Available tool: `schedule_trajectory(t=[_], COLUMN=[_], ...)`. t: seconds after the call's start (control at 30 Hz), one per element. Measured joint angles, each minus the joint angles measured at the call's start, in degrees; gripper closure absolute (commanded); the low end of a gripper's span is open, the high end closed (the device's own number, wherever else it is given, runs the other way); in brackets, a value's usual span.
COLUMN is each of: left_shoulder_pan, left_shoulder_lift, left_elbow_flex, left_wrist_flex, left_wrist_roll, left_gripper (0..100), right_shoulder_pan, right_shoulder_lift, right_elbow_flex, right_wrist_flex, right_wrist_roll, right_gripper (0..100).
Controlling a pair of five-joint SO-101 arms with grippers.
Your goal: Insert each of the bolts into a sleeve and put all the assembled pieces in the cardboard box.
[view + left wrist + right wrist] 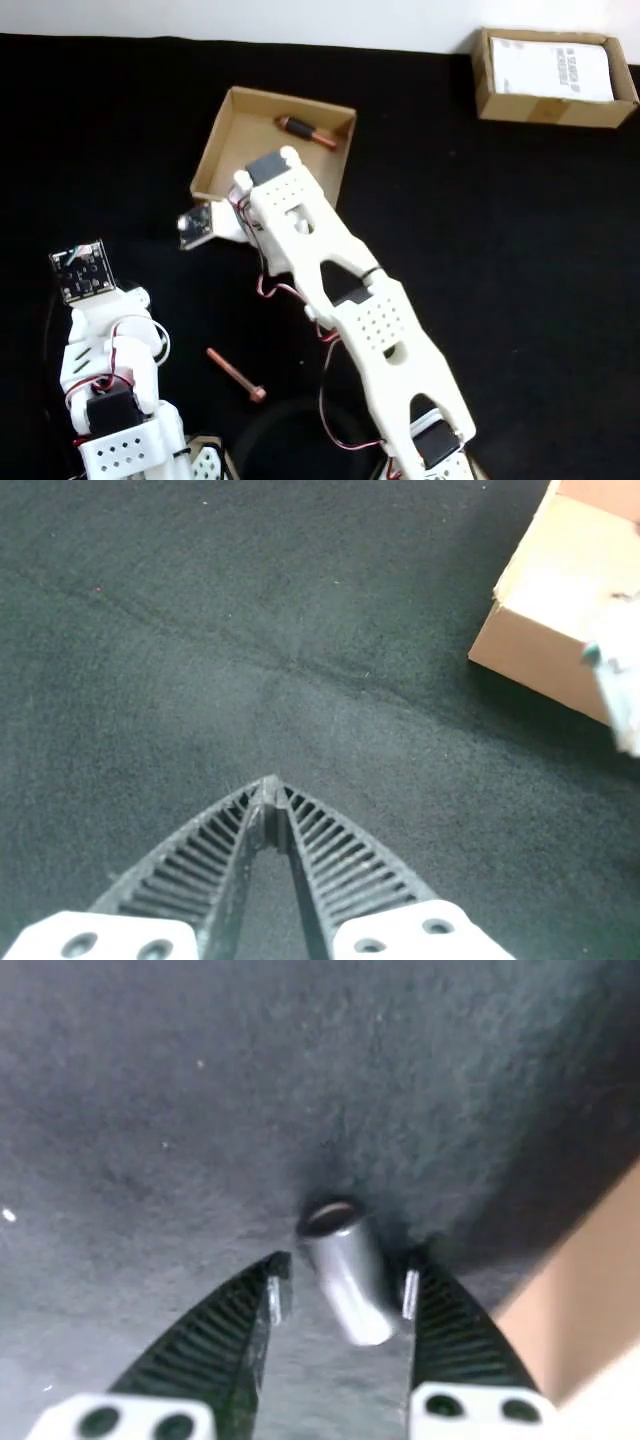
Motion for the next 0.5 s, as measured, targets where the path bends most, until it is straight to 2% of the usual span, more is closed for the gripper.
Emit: schedule_trajectory(t=[0.27,0.33,0.43,0.5], left_shoulder_pan=[0.0,0.0,0.0,0.0], left_shoulder_lift=[0.0,0.0,0.0,0.0], left_elbow_flex=[0.0,0.0,0.0,0.0], left_wrist_flex=[0.0,0.0,0.0,0.0], left_wrist_roll=[0.0,0.0,0.0,0.0], left_gripper=[99,99,99,99], right_shoulder_pan=[0.3,0.4,0.6,1.0], right_shoulder_lift=[-1.8,-1.5,-0.6,0.0], right_elbow_flex=[3.9,3.9,3.5,3.3], right_wrist_flex=[-1.4,-2.3,-4.4,-6.2], right_wrist_roll=[0.0,0.0,0.0,-0.1], right_gripper=[84.1,88.0,99.8,99.0])
